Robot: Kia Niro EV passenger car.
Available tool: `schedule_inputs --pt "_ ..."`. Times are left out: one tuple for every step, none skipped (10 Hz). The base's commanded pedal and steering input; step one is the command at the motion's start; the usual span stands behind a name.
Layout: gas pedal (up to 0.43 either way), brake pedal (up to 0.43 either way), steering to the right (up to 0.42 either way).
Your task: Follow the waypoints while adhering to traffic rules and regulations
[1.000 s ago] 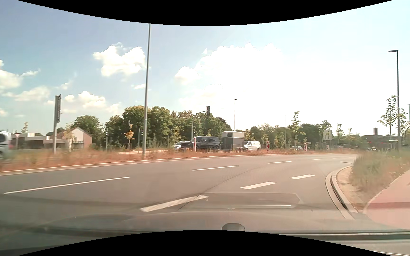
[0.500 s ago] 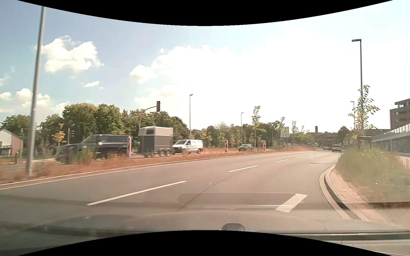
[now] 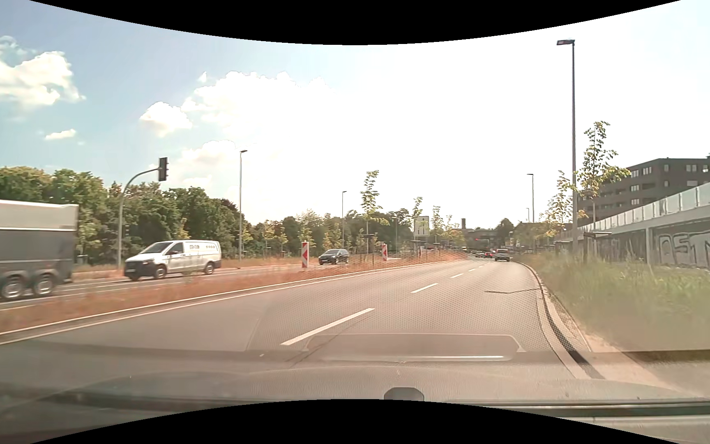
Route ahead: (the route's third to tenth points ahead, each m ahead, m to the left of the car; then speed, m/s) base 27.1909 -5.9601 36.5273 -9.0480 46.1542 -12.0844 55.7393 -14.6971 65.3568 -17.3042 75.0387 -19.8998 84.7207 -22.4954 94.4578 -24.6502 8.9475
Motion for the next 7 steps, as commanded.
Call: schedule_inputs --pt "0.189 0.018 0.203" --pt "0.189 0.018 0.198" --pt "0.189 0.018 0.181" --pt "0.189 0.018 0.169" --pt "0.189 0.018 0.151" --pt "0.189 0.018 0.131" --pt "0.189 0.018 0.112"
